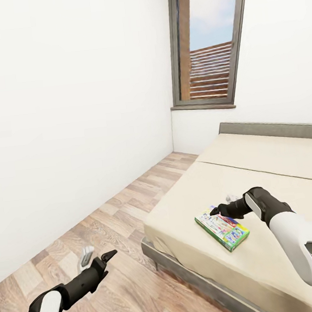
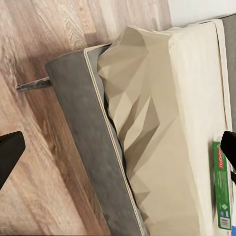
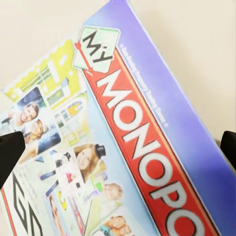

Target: Put all the toys in the child's room - the three board games (two on the bed and one on the table), the two jigsaw puzzles on the table, and the tennis ball on the table - inside the toy box on the table in the child's room.

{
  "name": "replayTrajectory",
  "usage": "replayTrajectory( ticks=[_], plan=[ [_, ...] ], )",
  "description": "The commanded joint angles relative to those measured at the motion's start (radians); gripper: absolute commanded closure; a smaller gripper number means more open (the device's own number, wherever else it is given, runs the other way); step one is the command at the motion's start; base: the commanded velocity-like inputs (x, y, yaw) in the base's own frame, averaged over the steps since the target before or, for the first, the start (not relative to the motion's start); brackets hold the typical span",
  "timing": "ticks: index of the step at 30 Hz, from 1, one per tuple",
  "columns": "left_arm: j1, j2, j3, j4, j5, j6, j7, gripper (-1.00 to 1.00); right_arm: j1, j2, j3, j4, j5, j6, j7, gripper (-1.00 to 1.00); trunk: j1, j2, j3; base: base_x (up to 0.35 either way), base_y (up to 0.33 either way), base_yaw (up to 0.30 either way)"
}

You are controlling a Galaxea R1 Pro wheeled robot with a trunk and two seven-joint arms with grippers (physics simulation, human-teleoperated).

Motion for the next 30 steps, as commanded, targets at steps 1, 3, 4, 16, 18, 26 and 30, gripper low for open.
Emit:
replayTrajectory(
  ticks=[1,3,4,16,18,26,30],
  plan=[
    [-0.001,-0.001,0.003,0.003,-0.009,0.005,-0.009,-1.00,0.000,0.000,-0.005,-0.001,0.001,0.006,0.002,-1.00,0.000,0.000,-0.001,0.000,0.000,0.030],
    [0.000,-0.001,0.002,0.005,-0.009,0.004,-0.010,-1.00,0.000,0.000,-0.006,-0.001,0.001,0.006,0.002,-1.00,0.000,0.000,-0.001,0.000,0.000,0.027],
    [0.000,-0.001,0.002,0.007,-0.010,0.003,-0.010,-1.00,0.000,0.000,-0.006,-0.001,0.000,0.006,0.002,-1.00,0.000,0.000,-0.001,-0.005,0.000,0.019],
    [0.001,0.000,-0.001,0.012,-0.009,0.001,-0.010,-1.00,0.000,0.000,-0.006,-0.001,0.000,0.006,0.002,-1.00,0.000,0.000,-0.001,-0.135,-0.037,0.008],
    [0.001,0.000,-0.001,0.013,-0.008,0.000,-0.010,-1.00,0.000,0.000,-0.006,-0.001,0.000,0.006,0.002,-1.00,0.000,0.000,-0.001,-0.127,-0.038,0.002],
    [0.000,0.000,-0.001,0.013,-0.006,0.000,-0.011,-1.00,0.000,0.000,-0.006,-0.001,0.000,0.006,0.002,-1.00,0.000,0.000,-0.001,-0.064,-0.019,0.001],
    [0.000,-0.001,-0.001,0.013,-0.006,0.000,-0.011,-1.00,0.000,0.000,-0.006,-0.001,0.000,0.006,0.002,-1.00,0.000,0.000,-0.001,-0.023,-0.007,0.000]
  ],
)
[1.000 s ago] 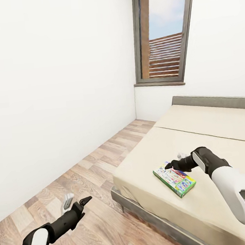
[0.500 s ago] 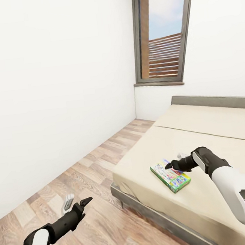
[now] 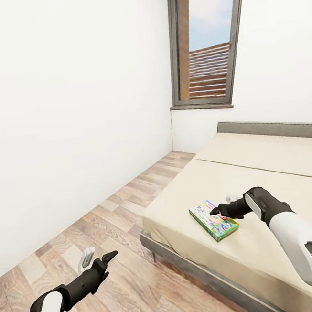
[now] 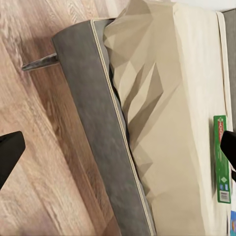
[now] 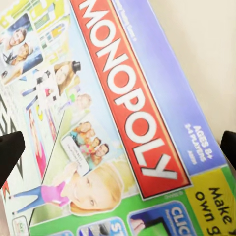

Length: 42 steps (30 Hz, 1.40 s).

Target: Put all the toys in the child's room - the three board games (two on the bed and one on the table), the two jigsaw puzzles on the table, and the tennis ball on the table - inside the toy box on the table in the child's room.

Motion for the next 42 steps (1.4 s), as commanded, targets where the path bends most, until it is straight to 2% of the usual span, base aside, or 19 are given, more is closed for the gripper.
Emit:
replayTrajectory(
  ticks=[1,22,42],
  plan=[
    [-0.001,-0.001,0.003,0.000,-0.008,0.006,-0.009,-1.00,0.000,0.000,-0.005,-0.001,0.001,0.006,0.002,-1.00,0.000,0.000,-0.001,-0.015,-0.004,0.000],
    [-0.001,-0.001,0.003,0.001,-0.009,0.006,-0.008,-1.00,0.000,0.000,-0.005,-0.001,0.001,0.006,0.002,-1.00,0.000,0.000,-0.001,-0.007,-0.001,0.000],
    [-0.002,-0.001,0.004,-0.005,-0.005,0.006,-0.012,-1.00,0.000,0.001,-0.004,-0.001,0.001,0.006,0.002,-1.00,0.000,0.000,-0.001,-0.096,0.000,0.000]
  ],
)
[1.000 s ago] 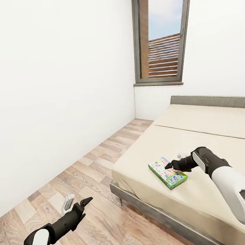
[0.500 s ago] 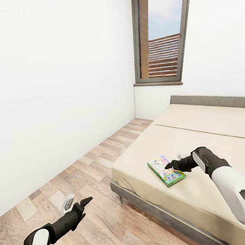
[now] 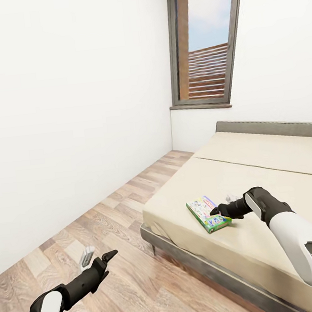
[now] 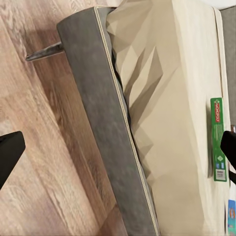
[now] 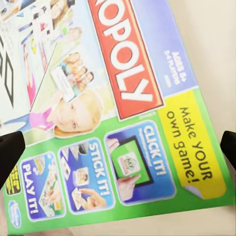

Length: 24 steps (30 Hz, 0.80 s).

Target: Put all the toys in the child's room - the three board games (two on the bed and one on the table), the two jigsaw puzzles on the table, and the tennis ball on the table - inside the toy box on the table in the child's room.

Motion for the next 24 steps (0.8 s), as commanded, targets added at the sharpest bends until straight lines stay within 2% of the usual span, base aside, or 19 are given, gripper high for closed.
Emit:
replayTrajectory(
  ticks=[1,15,24],
  plan=[
    [-0.001,-0.001,0.004,-0.001,-0.009,0.006,-0.010,-1.00,0.000,0.000,-0.005,-0.001,0.001,0.006,0.002,-1.00,0.000,0.000,-0.001,-0.017,0.000,0.000],
    [-0.001,-0.001,0.005,-0.010,-0.008,0.006,-0.027,-1.00,0.000,0.000,-0.005,-0.004,0.001,0.006,0.002,-1.00,0.000,0.000,-0.001,-0.007,0.000,0.006],
    [-0.001,-0.001,0.005,-0.011,-0.008,0.006,-0.033,-1.00,0.000,0.000,-0.005,-0.005,0.001,0.005,0.002,-1.00,0.000,0.000,-0.001,-0.001,0.000,0.155]
  ],
)
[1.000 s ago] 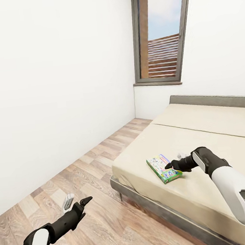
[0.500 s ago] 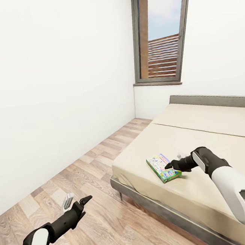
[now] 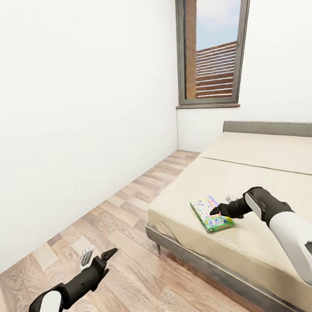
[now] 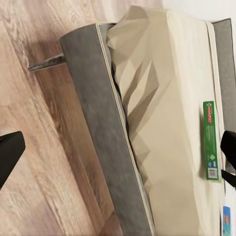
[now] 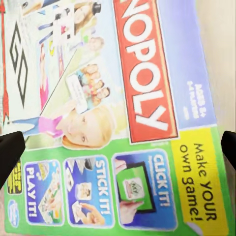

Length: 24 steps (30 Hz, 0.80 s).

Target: Put all the toys in the child's room - the three board games (two on the bed and one on the table), the two jigsaw puzzles on the table, and the tennis ball on the table - inside the toy box on the table in the child's room.

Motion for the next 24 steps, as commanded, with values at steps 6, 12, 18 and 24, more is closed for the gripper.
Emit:
replayTrajectory(
  ticks=[6,12,18,24],
  plan=[
    [-0.001,-0.001,0.003,0.000,-0.009,0.006,-0.011,-1.00,0.000,0.000,-0.005,-0.001,0.001,0.006,0.002,-1.00,0.000,0.000,-0.001,0.000,0.000,0.248],
    [-0.001,-0.001,0.003,0.000,-0.009,0.006,-0.012,-1.00,0.000,0.000,-0.005,-0.001,0.001,0.006,0.002,-1.00,0.000,0.000,-0.001,0.000,0.000,0.215],
    [0.000,-0.001,0.003,0.000,-0.009,0.006,-0.013,-1.00,0.000,0.000,-0.006,-0.001,0.001,0.006,0.002,-1.00,0.000,0.000,-0.001,0.000,0.000,0.093],
    [-0.001,-0.001,0.003,0.000,-0.009,0.006,-0.012,-1.00,0.000,0.000,-0.006,-0.001,0.001,0.006,0.002,-1.00,0.000,0.000,-0.001,0.000,0.000,0.037]
  ],
)
